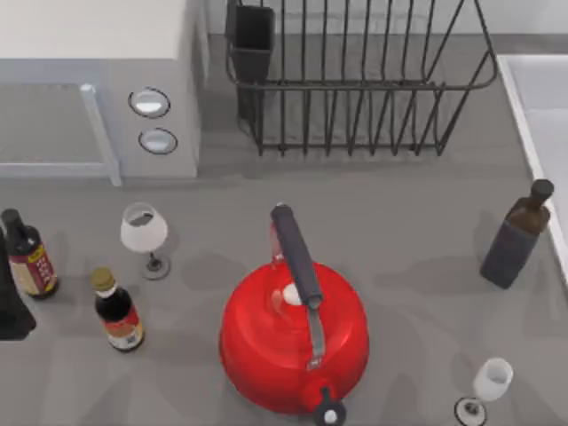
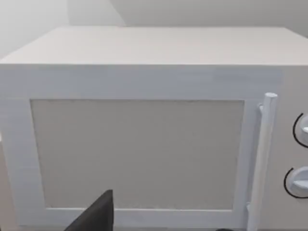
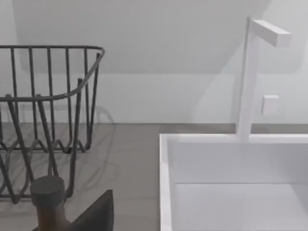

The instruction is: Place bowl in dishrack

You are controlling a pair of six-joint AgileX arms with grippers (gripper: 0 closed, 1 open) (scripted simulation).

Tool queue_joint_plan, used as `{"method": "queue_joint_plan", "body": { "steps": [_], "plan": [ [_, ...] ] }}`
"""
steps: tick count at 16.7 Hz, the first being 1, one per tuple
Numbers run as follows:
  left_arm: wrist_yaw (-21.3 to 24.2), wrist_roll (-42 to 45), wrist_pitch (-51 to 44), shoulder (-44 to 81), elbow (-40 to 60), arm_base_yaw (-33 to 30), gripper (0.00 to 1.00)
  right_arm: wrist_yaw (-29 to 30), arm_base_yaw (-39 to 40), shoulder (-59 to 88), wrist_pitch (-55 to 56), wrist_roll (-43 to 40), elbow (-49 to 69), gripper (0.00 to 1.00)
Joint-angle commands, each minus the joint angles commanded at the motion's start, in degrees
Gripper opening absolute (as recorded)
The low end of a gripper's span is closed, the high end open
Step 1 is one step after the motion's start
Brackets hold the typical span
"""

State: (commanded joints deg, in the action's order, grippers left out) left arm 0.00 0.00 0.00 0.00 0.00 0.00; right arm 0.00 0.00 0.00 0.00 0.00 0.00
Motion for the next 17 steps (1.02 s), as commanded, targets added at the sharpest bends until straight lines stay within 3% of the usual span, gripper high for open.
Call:
{"method": "queue_joint_plan", "body": {
  "steps": [4,8,17],
  "plan": [
    [0.0,0.0,0.0,0.0,0.0,0.0,1.00,-0.1,-1.1,1.9,-1.7,-1.1,1.8,1.00],
    [0.0,0.0,0.0,0.0,0.0,0.0,1.00,-0.4,-7.1,12.9,-10.4,-6.7,12.1,1.00],
    [0.0,0.0,0.0,0.0,0.0,0.0,1.00,-0.9,-28.1,62.6,-42.8,-27.6,47.9,1.00]
  ]
}}
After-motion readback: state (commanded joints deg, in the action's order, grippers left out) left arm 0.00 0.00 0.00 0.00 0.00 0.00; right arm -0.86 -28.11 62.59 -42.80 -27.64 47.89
